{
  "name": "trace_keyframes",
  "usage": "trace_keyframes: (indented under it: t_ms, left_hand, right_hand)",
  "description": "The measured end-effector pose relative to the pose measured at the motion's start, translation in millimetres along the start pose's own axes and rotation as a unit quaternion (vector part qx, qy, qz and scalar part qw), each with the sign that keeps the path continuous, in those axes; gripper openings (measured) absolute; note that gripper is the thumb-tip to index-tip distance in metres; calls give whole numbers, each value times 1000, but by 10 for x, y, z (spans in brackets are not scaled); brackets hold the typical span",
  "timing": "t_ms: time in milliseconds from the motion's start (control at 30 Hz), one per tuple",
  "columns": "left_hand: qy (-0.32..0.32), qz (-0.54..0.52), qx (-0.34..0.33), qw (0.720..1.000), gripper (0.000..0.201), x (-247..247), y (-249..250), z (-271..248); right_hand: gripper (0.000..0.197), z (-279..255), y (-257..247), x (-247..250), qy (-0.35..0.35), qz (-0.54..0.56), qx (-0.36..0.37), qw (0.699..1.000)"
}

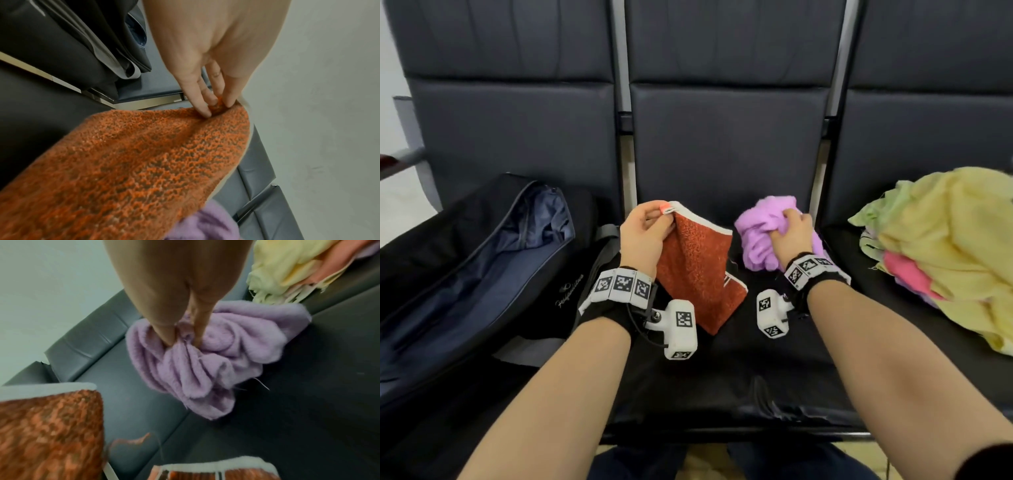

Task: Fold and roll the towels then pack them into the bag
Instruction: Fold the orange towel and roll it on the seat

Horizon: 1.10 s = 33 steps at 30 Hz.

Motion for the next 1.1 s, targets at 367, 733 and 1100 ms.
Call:
trace_keyframes:
  t_ms: [367,733,1100]
  left_hand:
    - [-11,28,22,999,27,-28,-10,-92]
    - [-71,66,-11,995,23,-182,846,-466]
    - [26,37,-57,997,21,-347,1986,-697]
  right_hand:
    - [76,-242,-340,-337,-264,99,14,959]
    - [20,-815,-848,317,-293,42,129,946]
    - [17,-1319,-1306,1851,-189,322,124,919]
Point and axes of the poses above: each hand's wrist, its own z-axis towards the middle knuckle, its own x-axis out of the back of the hand, y = z × x, the point moved 4 cm from there along z, towards the middle knuckle, and after that the axes turned 7 degrees about -z, right-handed, at the moved point
